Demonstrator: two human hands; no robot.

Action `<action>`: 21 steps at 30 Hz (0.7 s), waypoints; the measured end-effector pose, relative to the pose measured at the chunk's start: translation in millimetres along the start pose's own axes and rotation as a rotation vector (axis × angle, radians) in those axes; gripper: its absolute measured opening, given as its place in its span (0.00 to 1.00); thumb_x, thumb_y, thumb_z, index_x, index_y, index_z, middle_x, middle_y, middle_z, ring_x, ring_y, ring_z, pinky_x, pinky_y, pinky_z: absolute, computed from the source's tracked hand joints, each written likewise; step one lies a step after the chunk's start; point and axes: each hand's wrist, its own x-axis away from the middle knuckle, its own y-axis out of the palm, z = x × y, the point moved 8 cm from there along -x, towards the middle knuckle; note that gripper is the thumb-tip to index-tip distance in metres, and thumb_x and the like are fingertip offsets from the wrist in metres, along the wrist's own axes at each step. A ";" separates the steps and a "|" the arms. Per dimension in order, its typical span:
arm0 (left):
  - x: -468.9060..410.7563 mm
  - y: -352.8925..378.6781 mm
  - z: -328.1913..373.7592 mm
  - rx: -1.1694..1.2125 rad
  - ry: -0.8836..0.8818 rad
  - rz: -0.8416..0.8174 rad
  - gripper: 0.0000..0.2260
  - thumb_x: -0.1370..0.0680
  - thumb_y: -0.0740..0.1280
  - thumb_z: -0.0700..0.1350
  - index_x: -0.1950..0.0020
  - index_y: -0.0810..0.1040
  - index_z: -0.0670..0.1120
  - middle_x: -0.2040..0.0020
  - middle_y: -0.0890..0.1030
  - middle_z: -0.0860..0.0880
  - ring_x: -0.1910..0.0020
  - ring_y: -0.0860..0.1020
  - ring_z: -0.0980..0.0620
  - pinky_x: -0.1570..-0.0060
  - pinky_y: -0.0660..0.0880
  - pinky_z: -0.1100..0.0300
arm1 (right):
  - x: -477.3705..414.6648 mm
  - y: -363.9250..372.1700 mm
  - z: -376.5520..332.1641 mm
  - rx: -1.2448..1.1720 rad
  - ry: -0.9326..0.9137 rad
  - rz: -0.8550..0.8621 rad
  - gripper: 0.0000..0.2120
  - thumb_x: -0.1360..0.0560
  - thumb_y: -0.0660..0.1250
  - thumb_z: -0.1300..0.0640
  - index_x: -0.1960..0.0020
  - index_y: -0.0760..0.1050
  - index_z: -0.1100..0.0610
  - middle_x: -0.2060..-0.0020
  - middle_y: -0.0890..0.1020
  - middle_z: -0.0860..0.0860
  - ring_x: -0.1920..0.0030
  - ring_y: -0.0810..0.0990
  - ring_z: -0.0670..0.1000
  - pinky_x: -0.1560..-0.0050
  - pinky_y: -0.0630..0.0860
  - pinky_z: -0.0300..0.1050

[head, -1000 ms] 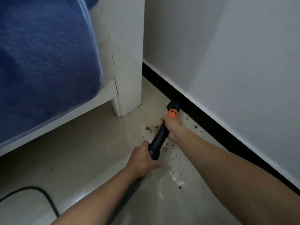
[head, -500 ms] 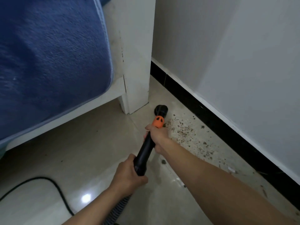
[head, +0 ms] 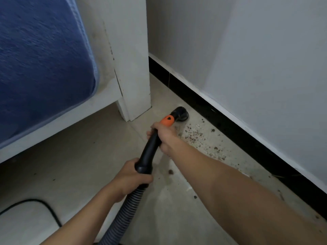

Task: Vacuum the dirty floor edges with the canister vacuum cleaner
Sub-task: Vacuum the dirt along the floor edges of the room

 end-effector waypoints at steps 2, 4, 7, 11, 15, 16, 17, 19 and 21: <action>3.7 -2.4 -9.6 0.009 -0.037 -0.026 0.18 0.39 0.73 0.35 0.50 0.77 0.39 0.62 0.80 0.43 0.65 0.80 0.46 0.58 0.80 0.46 | 4.3 7.7 14.4 -0.124 0.042 -0.080 0.03 0.27 0.66 0.65 0.56 0.73 0.64 0.70 0.78 0.58 0.73 0.78 0.52 0.69 0.78 0.43; 4.4 7.2 -11.1 0.025 -0.044 -0.050 0.18 0.40 0.73 0.35 0.52 0.77 0.39 0.63 0.80 0.43 0.65 0.80 0.46 0.58 0.80 0.46 | 4.0 -4.1 14.0 -0.143 0.004 -0.013 0.02 0.28 0.66 0.67 0.58 0.73 0.64 0.74 0.76 0.56 0.76 0.75 0.52 0.72 0.77 0.42; -1.0 25.3 -5.3 0.006 -0.012 0.021 0.19 0.39 0.75 0.37 0.51 0.76 0.42 0.59 0.80 0.43 0.65 0.80 0.47 0.61 0.81 0.49 | 3.6 -32.8 -0.5 -0.125 -0.036 0.158 0.09 0.29 0.65 0.69 0.49 0.73 0.65 0.71 0.76 0.58 0.78 0.74 0.52 0.75 0.75 0.40; -2.7 19.0 7.3 -0.215 0.098 0.206 0.19 0.36 0.77 0.41 0.51 0.73 0.47 0.58 0.78 0.49 0.64 0.77 0.54 0.70 0.70 0.65 | -5.6 -40.7 -5.5 -0.130 -0.011 0.251 0.09 0.28 0.66 0.68 0.48 0.72 0.64 0.62 0.79 0.59 0.77 0.76 0.51 0.73 0.78 0.40; 8.1 -16.5 -2.0 -0.263 0.096 0.315 0.19 0.37 0.77 0.41 0.51 0.73 0.47 0.58 0.78 0.50 0.63 0.77 0.54 0.70 0.69 0.62 | -12.2 4.9 6.0 -0.075 -0.028 0.161 0.12 0.27 0.66 0.66 0.44 0.72 0.65 0.63 0.78 0.59 0.80 0.76 0.49 0.72 0.78 0.43; 13.7 -27.2 -7.8 -0.269 0.087 0.341 0.19 0.37 0.77 0.41 0.52 0.73 0.47 0.59 0.78 0.49 0.63 0.77 0.53 0.70 0.70 0.61 | -12.9 19.3 12.6 -0.052 -0.024 0.128 0.14 0.27 0.67 0.66 0.43 0.72 0.66 0.64 0.79 0.59 0.79 0.76 0.49 0.71 0.79 0.44; 20.3 -37.9 -14.8 -0.264 0.077 0.364 0.19 0.37 0.77 0.40 0.53 0.73 0.47 0.59 0.78 0.48 0.63 0.77 0.52 0.69 0.71 0.60 | -10.7 33.2 20.0 -0.037 -0.012 0.091 0.15 0.27 0.67 0.66 0.42 0.72 0.67 0.65 0.79 0.59 0.79 0.77 0.50 0.70 0.80 0.45; 34.8 -55.5 -29.8 -0.218 0.057 0.385 0.18 0.39 0.77 0.41 0.54 0.73 0.48 0.60 0.79 0.46 0.64 0.79 0.47 0.68 0.75 0.55 | -4.3 57.6 37.1 -0.025 0.015 0.017 0.17 0.27 0.68 0.65 0.40 0.72 0.67 0.65 0.80 0.58 0.77 0.78 0.51 0.69 0.80 0.45; 49.0 -68.0 -44.3 -0.175 0.033 0.389 0.18 0.40 0.76 0.41 0.54 0.74 0.47 0.61 0.80 0.43 0.66 0.79 0.45 0.66 0.77 0.49 | 4.1 72.7 54.2 0.000 0.026 -0.021 0.18 0.27 0.70 0.63 0.40 0.72 0.66 0.64 0.81 0.57 0.75 0.80 0.50 0.69 0.79 0.43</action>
